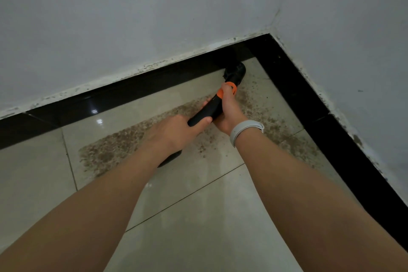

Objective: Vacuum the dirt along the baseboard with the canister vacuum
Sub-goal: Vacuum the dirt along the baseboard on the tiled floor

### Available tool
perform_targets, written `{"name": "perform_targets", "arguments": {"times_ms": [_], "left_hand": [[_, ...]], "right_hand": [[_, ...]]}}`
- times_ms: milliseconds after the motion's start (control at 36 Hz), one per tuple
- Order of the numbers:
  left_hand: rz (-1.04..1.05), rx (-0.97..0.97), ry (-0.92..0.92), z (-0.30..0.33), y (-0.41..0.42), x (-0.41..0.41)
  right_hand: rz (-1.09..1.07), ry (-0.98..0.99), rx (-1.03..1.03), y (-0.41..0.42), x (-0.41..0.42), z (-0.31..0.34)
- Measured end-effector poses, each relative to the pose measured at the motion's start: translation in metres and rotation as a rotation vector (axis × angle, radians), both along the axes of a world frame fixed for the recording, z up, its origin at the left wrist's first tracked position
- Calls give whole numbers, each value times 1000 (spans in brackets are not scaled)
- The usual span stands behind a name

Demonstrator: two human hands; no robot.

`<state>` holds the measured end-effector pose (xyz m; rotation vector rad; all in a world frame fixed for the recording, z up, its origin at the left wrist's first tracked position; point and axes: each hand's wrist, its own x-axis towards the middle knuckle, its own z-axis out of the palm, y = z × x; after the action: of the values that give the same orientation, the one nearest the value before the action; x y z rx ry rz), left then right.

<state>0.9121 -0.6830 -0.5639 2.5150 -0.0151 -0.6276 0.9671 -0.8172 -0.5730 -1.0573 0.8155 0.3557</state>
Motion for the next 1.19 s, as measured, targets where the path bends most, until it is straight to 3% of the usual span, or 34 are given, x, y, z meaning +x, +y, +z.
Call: {"name": "perform_targets", "arguments": {"times_ms": [444, 1194], "left_hand": [[-97, 53, -12, -6, -40, 35], [-148, -72, 89, -4, -40, 27]], "right_hand": [[-54, -51, 18, -40, 19, 4], [-143, -20, -18, -46, 1, -3]]}}
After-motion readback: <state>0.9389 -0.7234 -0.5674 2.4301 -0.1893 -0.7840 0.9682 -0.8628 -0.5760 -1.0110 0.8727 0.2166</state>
